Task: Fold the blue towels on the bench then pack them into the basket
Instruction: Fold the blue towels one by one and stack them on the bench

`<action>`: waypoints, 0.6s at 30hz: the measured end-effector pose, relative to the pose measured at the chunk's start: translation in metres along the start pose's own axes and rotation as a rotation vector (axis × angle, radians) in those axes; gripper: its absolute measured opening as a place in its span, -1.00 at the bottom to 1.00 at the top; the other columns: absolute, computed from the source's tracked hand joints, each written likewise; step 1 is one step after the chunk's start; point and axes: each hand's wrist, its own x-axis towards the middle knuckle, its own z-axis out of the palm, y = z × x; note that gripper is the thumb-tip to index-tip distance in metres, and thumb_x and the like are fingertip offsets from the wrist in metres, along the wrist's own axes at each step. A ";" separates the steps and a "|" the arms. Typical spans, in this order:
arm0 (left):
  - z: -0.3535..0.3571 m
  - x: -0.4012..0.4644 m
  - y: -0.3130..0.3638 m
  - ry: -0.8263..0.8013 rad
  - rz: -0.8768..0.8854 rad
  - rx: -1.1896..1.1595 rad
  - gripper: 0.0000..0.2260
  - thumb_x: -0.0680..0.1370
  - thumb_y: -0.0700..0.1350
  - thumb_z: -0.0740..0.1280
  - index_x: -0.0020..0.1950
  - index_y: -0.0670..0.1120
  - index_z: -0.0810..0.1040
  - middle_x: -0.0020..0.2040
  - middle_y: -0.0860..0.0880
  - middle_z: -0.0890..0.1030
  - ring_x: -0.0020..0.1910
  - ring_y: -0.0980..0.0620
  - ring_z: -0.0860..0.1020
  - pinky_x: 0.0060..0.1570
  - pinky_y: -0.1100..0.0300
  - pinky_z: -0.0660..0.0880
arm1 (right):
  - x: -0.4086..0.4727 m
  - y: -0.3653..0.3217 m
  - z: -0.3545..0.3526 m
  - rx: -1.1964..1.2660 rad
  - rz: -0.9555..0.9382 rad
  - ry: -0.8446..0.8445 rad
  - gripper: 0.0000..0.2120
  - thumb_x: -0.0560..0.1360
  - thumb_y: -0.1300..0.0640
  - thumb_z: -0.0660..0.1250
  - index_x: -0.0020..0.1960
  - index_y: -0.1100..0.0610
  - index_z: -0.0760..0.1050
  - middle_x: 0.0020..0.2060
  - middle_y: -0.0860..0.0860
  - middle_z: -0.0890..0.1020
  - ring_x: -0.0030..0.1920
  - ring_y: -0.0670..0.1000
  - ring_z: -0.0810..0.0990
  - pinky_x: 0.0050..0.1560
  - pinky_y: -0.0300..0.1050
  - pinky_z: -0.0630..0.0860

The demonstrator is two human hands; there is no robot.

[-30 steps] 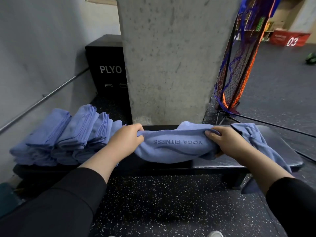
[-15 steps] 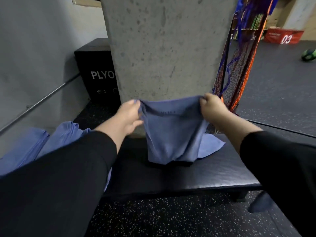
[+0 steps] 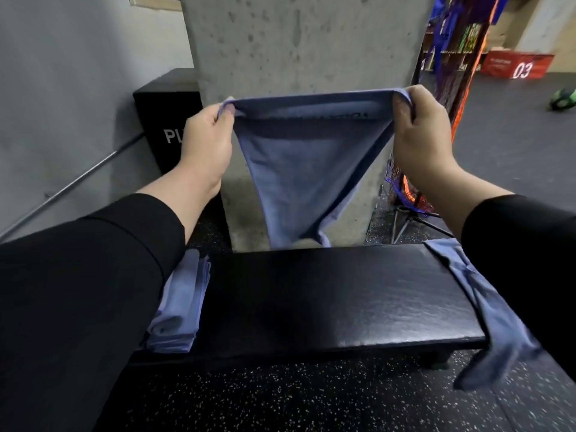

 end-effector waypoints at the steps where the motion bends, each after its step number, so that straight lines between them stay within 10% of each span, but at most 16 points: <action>1: -0.002 -0.006 0.001 0.002 0.012 0.026 -0.77 0.69 -0.06 0.22 0.16 -0.02 0.67 0.09 -0.02 0.70 0.11 0.22 0.57 0.08 0.29 0.45 | -0.004 0.000 -0.002 0.001 0.000 0.003 -0.68 0.68 -0.01 0.12 -0.02 0.24 0.45 -0.22 0.08 0.51 -0.20 -0.03 0.37 -0.22 -0.05 0.24; 6: -0.015 -0.050 0.006 -0.017 0.097 0.303 -0.75 0.70 -0.06 0.22 -0.11 -0.08 0.57 -0.31 0.09 0.51 -0.36 0.34 0.41 -0.29 0.31 0.34 | -0.041 0.002 -0.015 -0.007 0.048 -0.026 -0.71 0.68 0.03 0.16 -0.04 0.23 0.47 -0.22 0.09 0.54 -0.22 -0.10 0.36 -0.23 -0.08 0.25; 12: -0.038 -0.126 -0.038 -0.088 0.043 0.476 -0.68 0.68 -0.05 0.26 -0.20 -0.20 0.47 -0.35 -0.19 0.50 -0.32 0.01 0.38 -0.27 0.02 0.29 | -0.128 0.028 -0.020 0.065 0.221 -0.117 -0.62 0.66 0.04 0.25 -0.28 0.17 0.31 -0.38 -0.03 0.31 -0.35 -0.14 0.20 -0.31 -0.09 0.20; 18: -0.048 -0.183 -0.087 -0.553 -0.119 0.700 -0.64 0.70 -0.01 0.21 -0.30 -0.03 0.36 -0.34 0.06 0.44 -0.29 0.04 0.42 -0.18 0.02 0.32 | -0.215 0.081 -0.019 0.010 0.440 -0.685 -0.39 0.51 -0.34 0.19 -0.04 0.25 0.52 -0.25 -0.05 0.60 -0.20 -0.12 0.42 -0.07 0.04 0.50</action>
